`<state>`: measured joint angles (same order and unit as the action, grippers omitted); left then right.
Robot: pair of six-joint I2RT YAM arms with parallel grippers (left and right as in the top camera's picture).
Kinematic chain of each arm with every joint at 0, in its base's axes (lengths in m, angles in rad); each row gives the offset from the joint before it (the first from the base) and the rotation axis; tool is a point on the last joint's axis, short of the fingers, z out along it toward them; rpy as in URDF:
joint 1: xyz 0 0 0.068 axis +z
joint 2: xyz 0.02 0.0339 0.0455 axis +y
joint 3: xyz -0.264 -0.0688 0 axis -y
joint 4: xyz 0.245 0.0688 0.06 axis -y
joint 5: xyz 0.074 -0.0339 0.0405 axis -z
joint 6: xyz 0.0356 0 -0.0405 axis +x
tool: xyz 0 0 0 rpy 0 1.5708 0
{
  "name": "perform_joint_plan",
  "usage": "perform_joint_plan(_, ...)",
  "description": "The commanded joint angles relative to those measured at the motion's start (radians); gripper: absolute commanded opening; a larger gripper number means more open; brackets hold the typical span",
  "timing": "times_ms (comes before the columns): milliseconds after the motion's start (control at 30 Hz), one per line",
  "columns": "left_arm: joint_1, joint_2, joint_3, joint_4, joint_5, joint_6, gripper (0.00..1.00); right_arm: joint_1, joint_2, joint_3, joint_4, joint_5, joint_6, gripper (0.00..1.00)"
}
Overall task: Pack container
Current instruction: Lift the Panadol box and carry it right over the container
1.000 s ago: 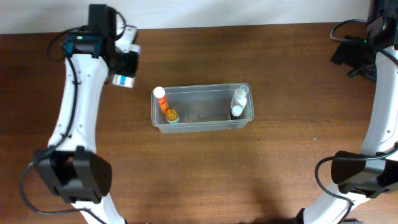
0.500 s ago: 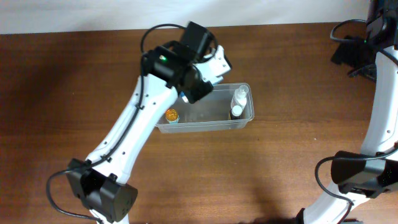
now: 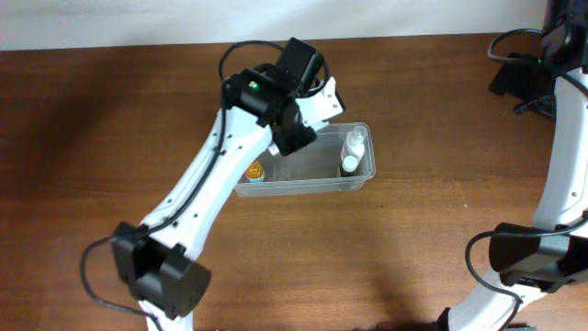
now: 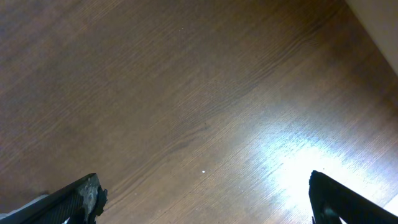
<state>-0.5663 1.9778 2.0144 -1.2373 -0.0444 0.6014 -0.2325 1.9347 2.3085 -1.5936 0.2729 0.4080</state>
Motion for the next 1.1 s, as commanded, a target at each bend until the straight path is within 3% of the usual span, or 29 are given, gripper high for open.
perform_joint_plan(0, 0.004, 0.061, 0.014, -0.014, 0.034, 0.033, 0.50, -0.005, -0.008, 0.005, 0.001, 0.016, 0.000, 0.98)
perform_joint_plan(1067, 0.004, 0.233, 0.009, -0.043, 0.084, 0.156, 0.48, -0.005, -0.008, 0.005, 0.001, 0.016, 0.000, 0.98)
